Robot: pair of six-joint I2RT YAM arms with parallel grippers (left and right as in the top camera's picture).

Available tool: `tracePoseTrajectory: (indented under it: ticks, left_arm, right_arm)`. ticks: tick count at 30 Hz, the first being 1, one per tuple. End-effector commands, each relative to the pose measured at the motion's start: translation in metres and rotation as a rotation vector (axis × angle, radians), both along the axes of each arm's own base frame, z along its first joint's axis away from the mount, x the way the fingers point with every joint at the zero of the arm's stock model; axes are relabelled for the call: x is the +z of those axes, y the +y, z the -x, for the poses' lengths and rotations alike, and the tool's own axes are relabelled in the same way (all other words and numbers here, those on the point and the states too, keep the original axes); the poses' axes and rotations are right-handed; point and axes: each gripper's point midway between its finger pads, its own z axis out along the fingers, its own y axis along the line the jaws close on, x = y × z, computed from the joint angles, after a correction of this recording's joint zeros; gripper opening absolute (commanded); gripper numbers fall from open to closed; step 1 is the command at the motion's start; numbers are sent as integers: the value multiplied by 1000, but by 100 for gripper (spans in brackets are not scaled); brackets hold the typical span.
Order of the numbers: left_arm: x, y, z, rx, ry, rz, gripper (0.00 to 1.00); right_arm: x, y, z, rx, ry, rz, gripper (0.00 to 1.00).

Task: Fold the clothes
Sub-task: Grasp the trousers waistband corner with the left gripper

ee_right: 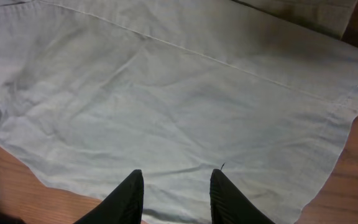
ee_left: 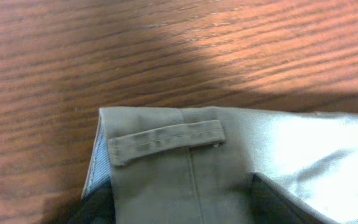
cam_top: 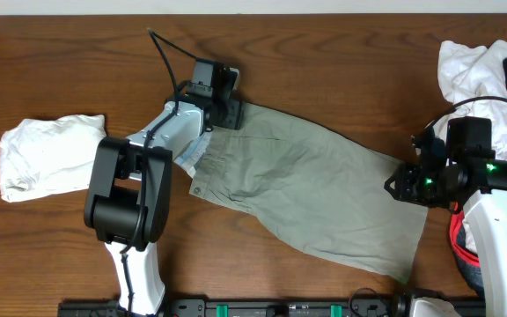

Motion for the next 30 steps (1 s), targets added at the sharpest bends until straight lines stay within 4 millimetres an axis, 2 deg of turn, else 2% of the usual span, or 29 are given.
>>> tracePoseTrajectory:
  ticks: [1, 2, 3, 6, 9, 11, 15, 17, 19, 21, 22, 23, 27, 30]
  left_arm:
    - [0, -6, -2, -20, -8, -6, 24]
    - [2, -7, -1, -22, -9, -5, 10]
    - [5, -8, 0, -25, -10, -2, 6]
    - [18, -7, 3, -24, -17, -1, 6]
    - [47, -2, 5, -14, -47, 8, 6]
    - [78, 3, 11, 18, -68, 30, 5]
    - [132, 14, 40, 65, -75, 59, 6]
    - [149, 20, 59, 66, -62, 53, 6]
    - [160, 27, 78, 74, -40, 32, 6]
    - [167, 37, 92, 93, -27, -3, 6]
    - [171, 44, 99, 106, -23, -27, 6]
    - [173, 48, 104, 115, -19, -43, 6]
    - [180, 61, 123, 135, -2, -88, 6]
    - [182, 62, 129, 135, 8, -92, 6]
  right_arm:
    - [-2, 1, 2, -2, 12, 3, 34]
    - [-2, 1, 2, -2, 12, 3, 34]
    - [-2, 1, 2, -2, 11, 3, 33]
    - [-2, 1, 1, -1, 8, 4, 34]
    - [-2, 0, -1, -2, -3, 6, 34]
    - [-2, -4, -4, -8, -10, 31, 34]
    - [-5, -18, -3, -54, 2, 104, 34]
    - [-7, -24, -2, -89, 16, 131, 35]
    - [-7, -28, -1, -125, 26, 147, 41]
    - [-8, -31, -3, -135, 24, 160, 54]
    - [-10, -34, -4, -140, 25, 172, 64]
    - [-12, -36, -5, -145, 31, 182, 68]
    - [-28, -40, -8, -153, 86, 181, 71]
    - [-47, -44, -10, -151, 147, 194, 71]
